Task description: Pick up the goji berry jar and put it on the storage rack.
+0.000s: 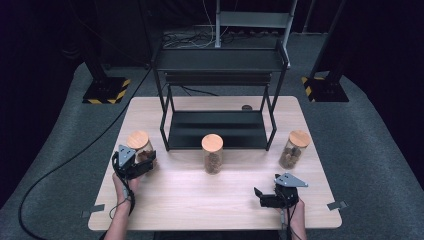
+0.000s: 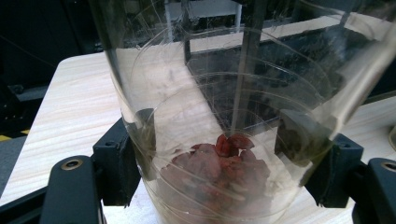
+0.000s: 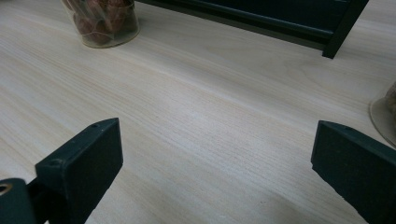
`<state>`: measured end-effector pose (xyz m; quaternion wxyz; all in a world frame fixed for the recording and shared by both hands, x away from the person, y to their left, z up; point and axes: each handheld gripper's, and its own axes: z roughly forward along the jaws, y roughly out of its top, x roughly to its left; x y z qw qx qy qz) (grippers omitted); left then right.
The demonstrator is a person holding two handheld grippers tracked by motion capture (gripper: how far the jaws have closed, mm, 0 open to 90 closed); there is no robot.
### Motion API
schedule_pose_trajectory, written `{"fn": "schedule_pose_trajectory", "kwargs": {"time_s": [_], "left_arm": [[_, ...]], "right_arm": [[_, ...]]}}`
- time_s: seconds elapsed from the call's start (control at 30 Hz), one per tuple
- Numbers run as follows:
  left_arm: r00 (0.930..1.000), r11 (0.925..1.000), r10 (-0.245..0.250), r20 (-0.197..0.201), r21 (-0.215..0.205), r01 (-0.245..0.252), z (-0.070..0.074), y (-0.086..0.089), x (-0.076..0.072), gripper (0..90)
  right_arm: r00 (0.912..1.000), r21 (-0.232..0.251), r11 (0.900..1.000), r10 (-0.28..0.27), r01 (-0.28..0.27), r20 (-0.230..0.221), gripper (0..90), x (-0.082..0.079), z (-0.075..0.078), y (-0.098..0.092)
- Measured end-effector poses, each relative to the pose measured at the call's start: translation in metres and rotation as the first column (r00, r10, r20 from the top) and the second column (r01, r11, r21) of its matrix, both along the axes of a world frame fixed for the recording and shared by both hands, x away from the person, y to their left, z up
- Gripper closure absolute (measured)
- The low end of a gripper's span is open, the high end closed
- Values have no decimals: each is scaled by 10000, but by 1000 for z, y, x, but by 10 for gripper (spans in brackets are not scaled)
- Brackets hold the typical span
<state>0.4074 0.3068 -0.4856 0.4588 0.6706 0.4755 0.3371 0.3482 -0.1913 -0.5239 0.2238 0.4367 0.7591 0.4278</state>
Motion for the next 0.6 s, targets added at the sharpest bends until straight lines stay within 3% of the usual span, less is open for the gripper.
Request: {"fn": "schedule_pose_trajectory", "kwargs": {"time_s": [0.6], "left_arm": [[9995, 9994, -302, 25, 166, 302, 5, -8, 3, 246]], "right_arm": [[10000, 38, 10000, -32, 31, 84, 13, -1, 0, 0]]}}
